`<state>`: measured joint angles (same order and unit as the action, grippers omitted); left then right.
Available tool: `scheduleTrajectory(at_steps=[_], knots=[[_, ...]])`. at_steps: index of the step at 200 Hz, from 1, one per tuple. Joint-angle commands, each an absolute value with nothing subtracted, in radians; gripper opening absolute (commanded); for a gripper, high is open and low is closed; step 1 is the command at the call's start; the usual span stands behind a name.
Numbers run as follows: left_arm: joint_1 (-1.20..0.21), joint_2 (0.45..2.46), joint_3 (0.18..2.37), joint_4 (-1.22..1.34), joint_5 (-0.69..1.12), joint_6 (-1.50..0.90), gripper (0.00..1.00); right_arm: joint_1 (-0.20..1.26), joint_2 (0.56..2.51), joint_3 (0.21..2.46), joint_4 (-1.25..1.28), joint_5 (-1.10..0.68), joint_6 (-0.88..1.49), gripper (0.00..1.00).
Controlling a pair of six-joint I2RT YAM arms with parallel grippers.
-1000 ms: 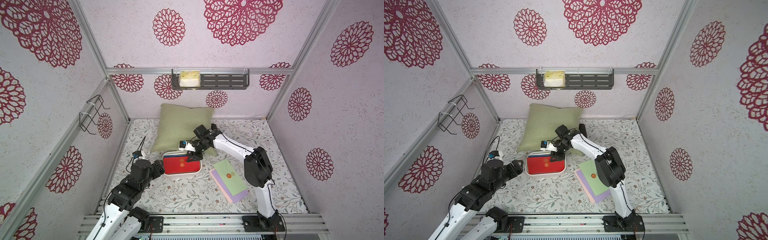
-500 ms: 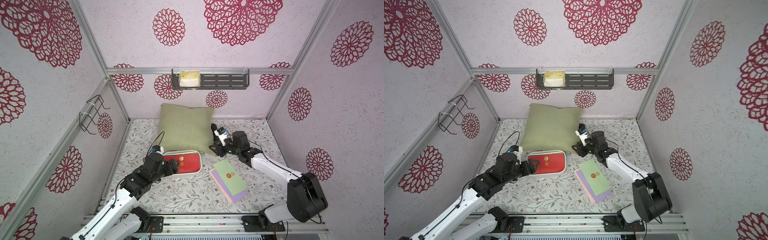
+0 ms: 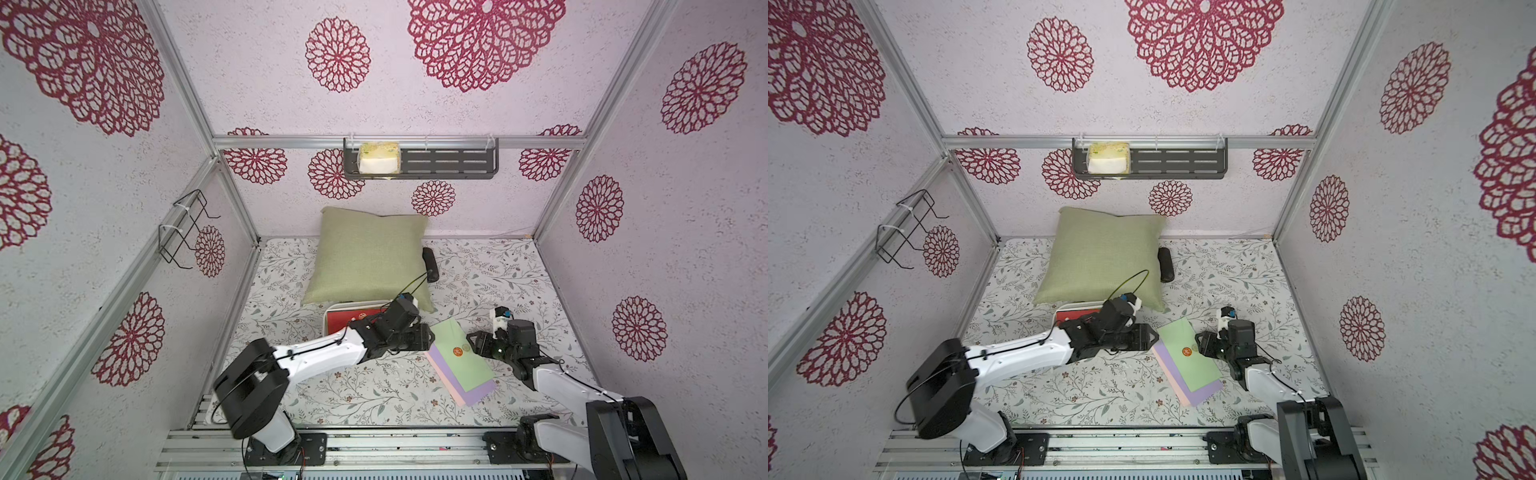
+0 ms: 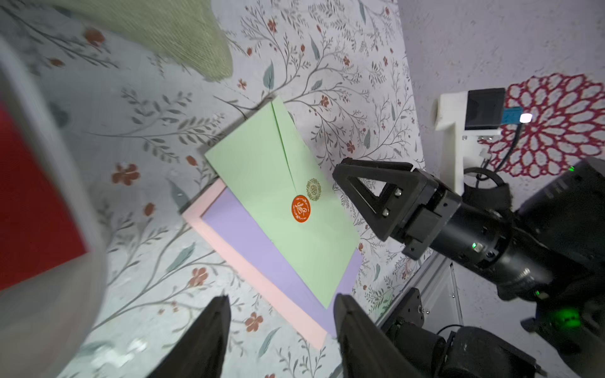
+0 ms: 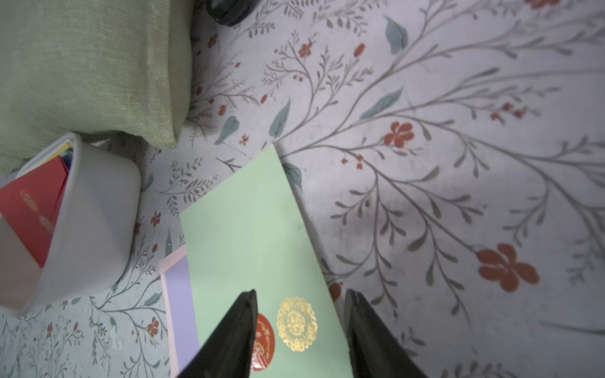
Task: Put the sealed envelopes into the storage box
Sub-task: Pick up the envelope from the center of the board.
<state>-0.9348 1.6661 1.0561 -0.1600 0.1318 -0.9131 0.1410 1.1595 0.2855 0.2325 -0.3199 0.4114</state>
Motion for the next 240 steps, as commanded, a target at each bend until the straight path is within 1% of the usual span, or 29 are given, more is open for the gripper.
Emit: scheduleTrajectory(at_steps=[1,20,37,88,139,165,185,240], knots=[[-0.982,1.782,1.151,-0.084,0.211,-0.922,0.54,0.126,1.147,0.268,0.323,-0.360,0.466,0.50],[-0.997,1.862,1.198,-0.090,0.219,-0.925,0.51,0.120,1.156,0.258,0.322,-0.363,0.462,0.50],[-0.998,1.908,1.217,-0.092,0.232,-0.937,0.45,0.118,1.160,0.256,0.325,-0.370,0.463,0.51],[-0.999,2.024,1.260,-0.121,0.243,-0.945,0.40,0.117,1.203,0.270,0.325,-0.384,0.461,0.51],[-0.999,2.045,1.262,-0.159,0.220,-0.942,0.34,0.117,1.244,0.287,0.317,-0.426,0.458,0.51],[-0.999,2.052,1.253,-0.155,0.215,-0.946,0.34,0.117,1.249,0.288,0.321,-0.462,0.461,0.51],[-0.999,2.064,1.262,-0.159,0.211,-0.947,0.33,0.118,1.250,0.289,0.322,-0.506,0.465,0.49],[-0.999,2.083,1.261,-0.160,0.206,-0.945,0.31,0.117,1.151,0.295,0.258,-0.497,0.445,0.47]])
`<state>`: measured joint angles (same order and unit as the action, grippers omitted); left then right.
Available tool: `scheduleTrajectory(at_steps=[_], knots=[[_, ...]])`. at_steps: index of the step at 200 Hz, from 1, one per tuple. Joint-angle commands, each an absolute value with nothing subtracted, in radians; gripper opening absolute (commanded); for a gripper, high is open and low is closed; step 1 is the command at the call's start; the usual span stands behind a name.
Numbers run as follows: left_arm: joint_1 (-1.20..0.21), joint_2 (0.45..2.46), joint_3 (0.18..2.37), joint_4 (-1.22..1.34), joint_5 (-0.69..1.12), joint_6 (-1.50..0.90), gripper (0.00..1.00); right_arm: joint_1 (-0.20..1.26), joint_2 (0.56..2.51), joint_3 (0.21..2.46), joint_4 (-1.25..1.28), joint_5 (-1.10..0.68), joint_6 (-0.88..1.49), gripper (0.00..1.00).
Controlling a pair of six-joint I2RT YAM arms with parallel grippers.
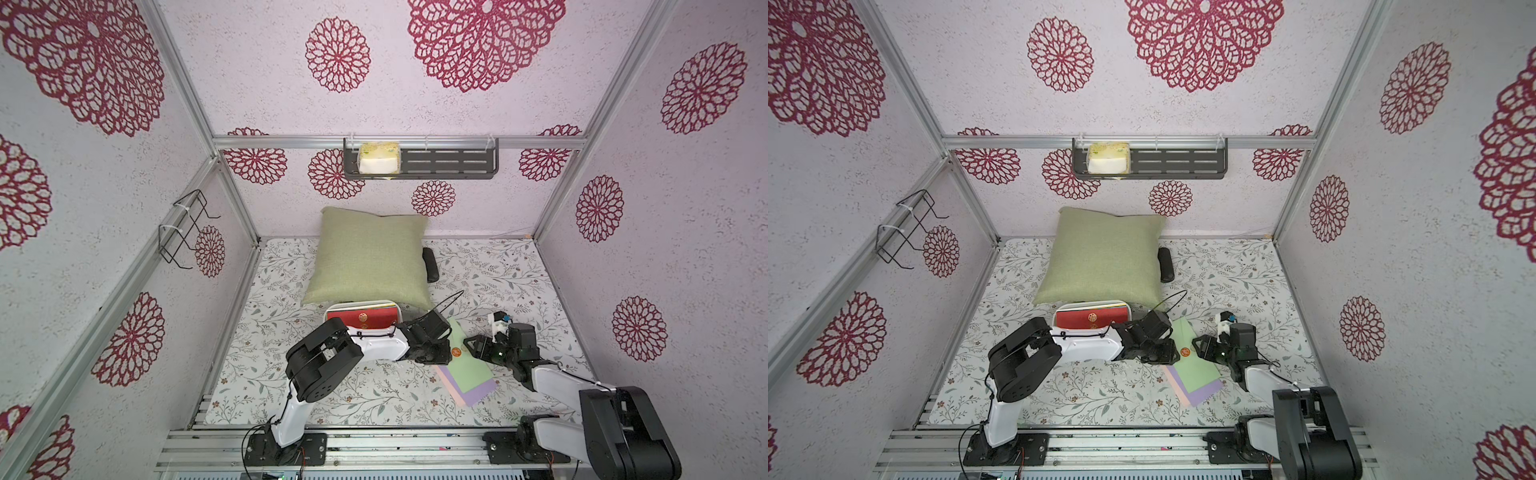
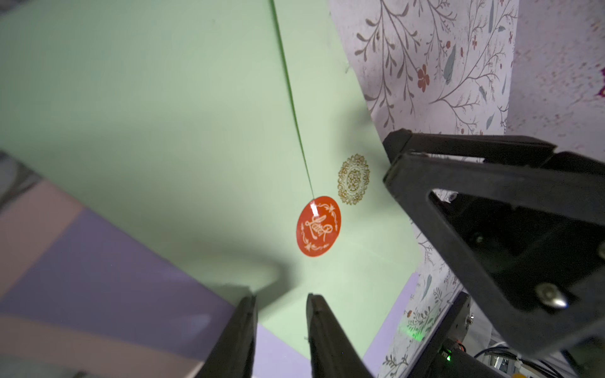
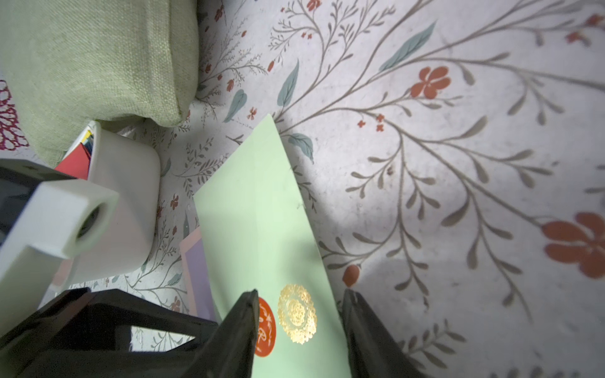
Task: Put the sealed envelopes into the storage box
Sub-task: Pick up the envelope from the center of the board.
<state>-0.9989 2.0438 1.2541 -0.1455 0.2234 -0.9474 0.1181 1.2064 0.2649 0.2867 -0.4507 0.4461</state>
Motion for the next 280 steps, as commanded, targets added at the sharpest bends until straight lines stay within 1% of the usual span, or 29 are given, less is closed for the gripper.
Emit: scheduleTrajectory(at_steps=[1,58,97,135,158,176,193,239,253,280], knots=[[-0.999,2.083,1.261,-0.160,0.206,-0.945,0.31,0.118,1.149,0.295,0.258,-0.499,0.446,0.47],[-0.999,2.082,1.253,-0.159,0.189,-0.945,0.31,0.118,1.027,0.278,0.190,-0.567,0.484,0.45],[-0.999,2.079,1.242,-0.156,0.184,-0.945,0.31,0.118,0.935,0.288,0.084,-0.589,0.494,0.44],[-0.998,2.066,1.217,-0.137,0.177,-0.950,0.31,0.123,0.953,0.299,0.013,-0.629,0.523,0.41],[-0.999,2.068,1.216,-0.135,0.174,-0.953,0.31,0.128,0.957,0.310,-0.039,-0.612,0.531,0.39],[-0.999,2.066,1.218,-0.138,0.173,-0.951,0.31,0.134,0.943,0.311,-0.064,-0.597,0.532,0.35],[-0.999,2.062,1.215,-0.138,0.168,-0.951,0.31,0.142,0.933,0.310,-0.071,-0.584,0.532,0.29],[-0.999,2.052,1.207,-0.137,0.162,-0.949,0.31,0.152,0.974,0.319,-0.068,-0.558,0.517,0.27],[-0.999,2.052,1.207,-0.136,0.161,-0.949,0.31,0.153,0.983,0.321,-0.061,-0.560,0.512,0.23],[-0.999,2.042,1.207,-0.135,0.155,-0.948,0.32,0.153,0.961,0.325,-0.058,-0.551,0.506,0.09]])
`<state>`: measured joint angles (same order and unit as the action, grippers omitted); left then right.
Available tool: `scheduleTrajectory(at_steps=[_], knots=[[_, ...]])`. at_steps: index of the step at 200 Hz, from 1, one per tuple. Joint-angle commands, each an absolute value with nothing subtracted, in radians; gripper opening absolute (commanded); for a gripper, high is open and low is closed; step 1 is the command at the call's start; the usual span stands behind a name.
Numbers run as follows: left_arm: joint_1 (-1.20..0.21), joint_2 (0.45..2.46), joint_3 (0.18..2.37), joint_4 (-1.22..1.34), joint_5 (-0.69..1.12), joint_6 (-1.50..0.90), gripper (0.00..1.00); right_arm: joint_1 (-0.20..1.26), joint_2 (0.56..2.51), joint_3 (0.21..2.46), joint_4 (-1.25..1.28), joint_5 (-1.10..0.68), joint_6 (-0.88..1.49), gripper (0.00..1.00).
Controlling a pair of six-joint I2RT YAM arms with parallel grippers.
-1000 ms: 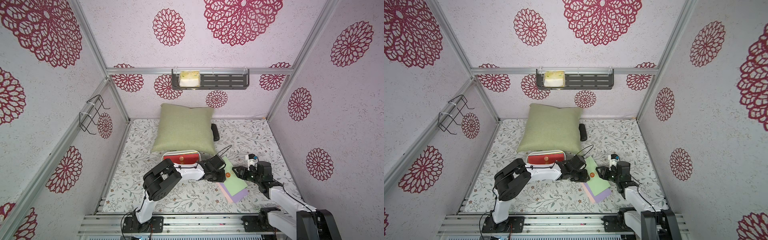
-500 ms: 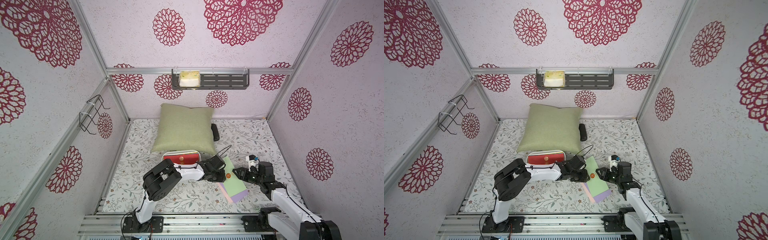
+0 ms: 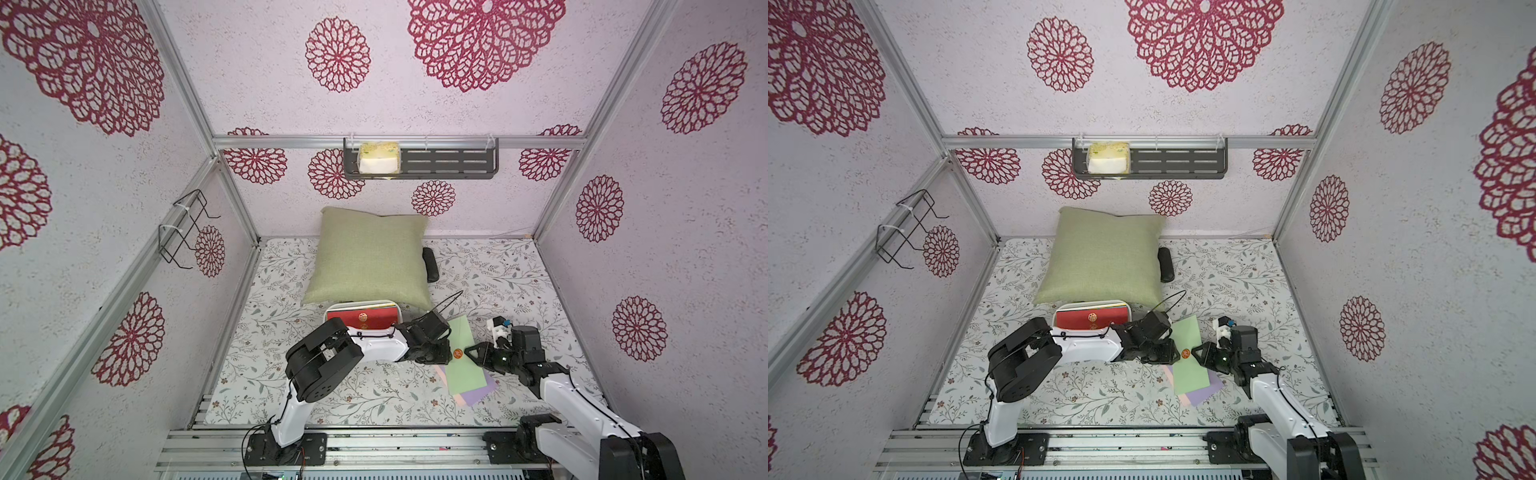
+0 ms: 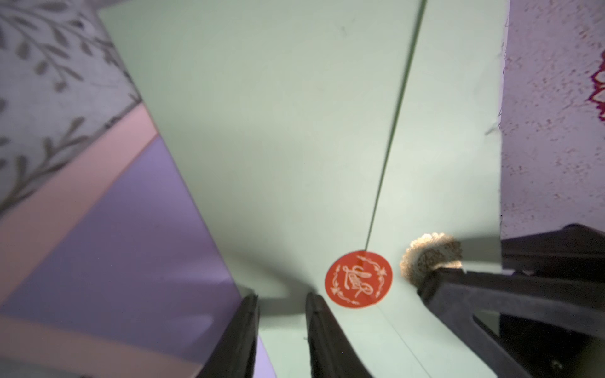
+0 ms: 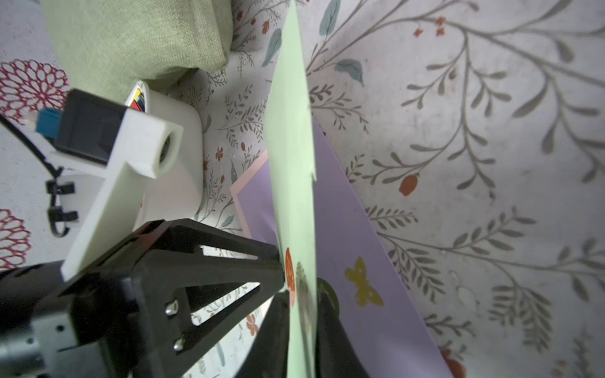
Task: Put the sealed envelopes into the storage box
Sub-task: Pick up the envelope from the center of the board, then place the envelope in the storage box.
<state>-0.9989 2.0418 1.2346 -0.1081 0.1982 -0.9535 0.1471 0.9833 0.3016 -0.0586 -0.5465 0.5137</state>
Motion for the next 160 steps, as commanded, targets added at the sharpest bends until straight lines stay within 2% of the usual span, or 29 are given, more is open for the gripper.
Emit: scheduleTrajectory(at_steps=[1,16,40,58,106,118,134,160], knots=[[-0.999,2.041,1.207,-0.135,0.155,-0.947,0.32,0.153,0.959,0.325,-0.058,-0.550,0.506,0.08],[-0.999,2.021,1.203,-0.132,0.146,-0.944,0.36,0.153,0.929,0.329,-0.056,-0.538,0.497,0.00],[-0.999,1.934,1.207,-0.141,0.116,-0.924,0.53,0.152,0.871,0.352,-0.054,-0.507,0.465,0.00],[-0.999,1.856,1.224,-0.176,0.081,-0.890,0.60,0.156,0.830,0.380,-0.044,-0.489,0.436,0.00],[-0.962,1.567,1.191,-0.313,-0.107,-0.805,0.65,0.224,0.834,0.474,0.056,-0.470,0.377,0.00],[-0.921,1.481,1.129,-0.320,-0.133,-0.816,0.70,0.265,0.869,0.508,0.108,-0.475,0.342,0.00],[-0.841,1.364,1.036,-0.343,-0.146,-0.841,0.71,0.331,0.937,0.557,0.181,-0.521,0.260,0.00],[-0.705,1.169,0.907,-0.392,-0.151,-0.862,0.73,0.435,1.089,0.707,0.141,-0.571,0.052,0.00]])
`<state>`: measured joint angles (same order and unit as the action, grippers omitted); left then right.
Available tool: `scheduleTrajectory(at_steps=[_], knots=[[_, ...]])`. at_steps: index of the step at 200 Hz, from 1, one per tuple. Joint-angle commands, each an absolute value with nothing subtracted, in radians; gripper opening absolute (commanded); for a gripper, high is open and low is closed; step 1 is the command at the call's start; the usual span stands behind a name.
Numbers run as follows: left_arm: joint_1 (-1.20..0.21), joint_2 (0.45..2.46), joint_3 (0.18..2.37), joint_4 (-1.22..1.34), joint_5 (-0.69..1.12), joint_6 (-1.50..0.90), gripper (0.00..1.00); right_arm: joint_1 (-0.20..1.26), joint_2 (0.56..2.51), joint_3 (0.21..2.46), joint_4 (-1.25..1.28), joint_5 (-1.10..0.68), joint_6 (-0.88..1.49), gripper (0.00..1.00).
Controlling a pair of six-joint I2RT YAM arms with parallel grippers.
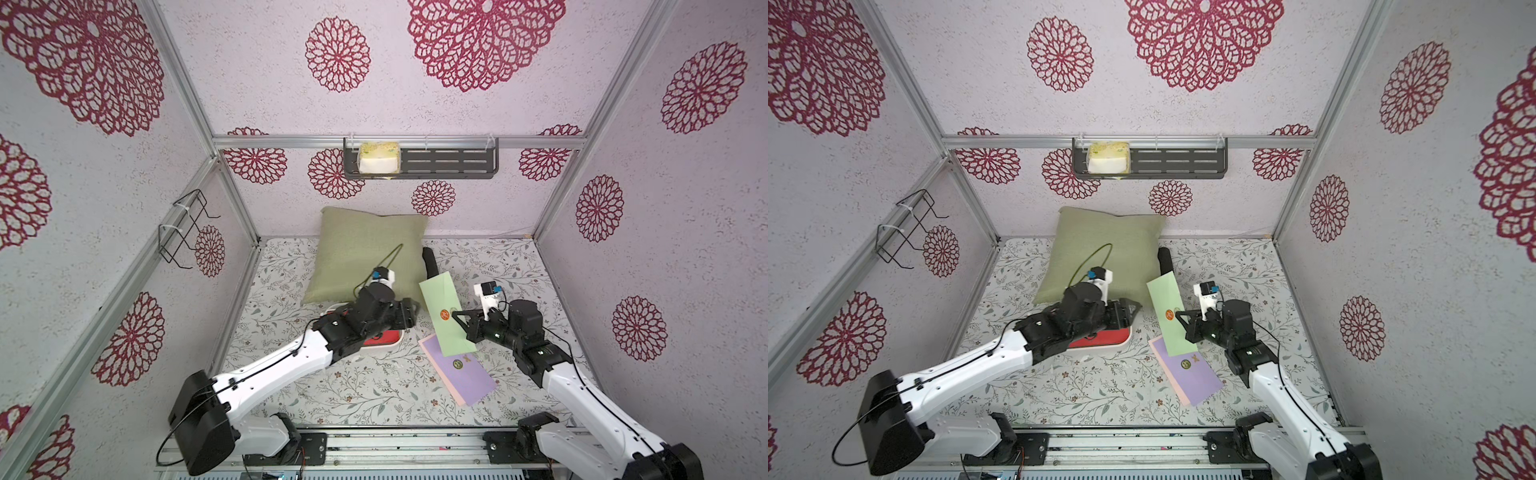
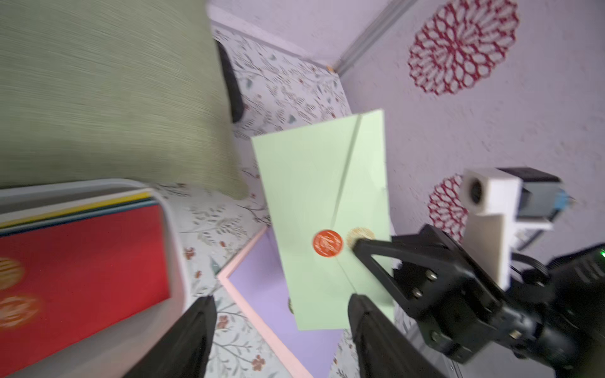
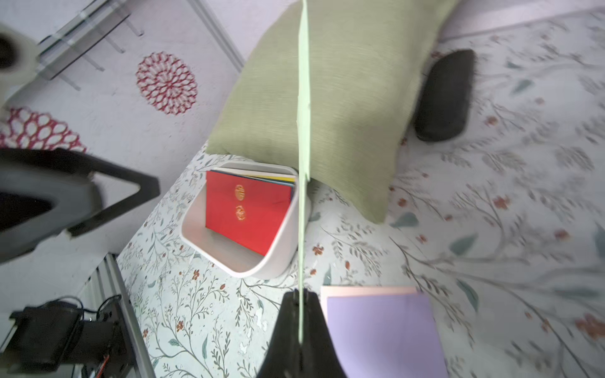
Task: Put the sealed envelopes into the storage box
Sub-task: Place the envelope in the storage box.
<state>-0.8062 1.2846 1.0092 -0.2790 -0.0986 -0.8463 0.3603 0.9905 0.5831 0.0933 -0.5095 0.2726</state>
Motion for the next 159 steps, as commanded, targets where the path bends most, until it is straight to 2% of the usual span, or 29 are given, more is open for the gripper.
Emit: scheduleTrajectory(at_steps=[1,34,73,159], knots=[[-0.700,1.162,0.903,-0.395,-0.151,-0.862,0.73,0.437,1.097,0.715,0.138,-0.573,0.046,0.00],[-0.539,0.951,0.802,-0.484,-0.146,-0.863,0.77,0.517,1.279,0.946,0.008,-0.643,-0.202,0.00],[-0.392,0.802,0.734,-0.556,-0.105,-0.864,0.78,0.627,1.484,1.233,-0.227,-0.753,-0.547,0.00],[-0.344,0.640,0.729,-0.711,-0.157,-0.862,0.78,0.764,1.956,1.811,-0.783,-0.636,-0.839,0.00]])
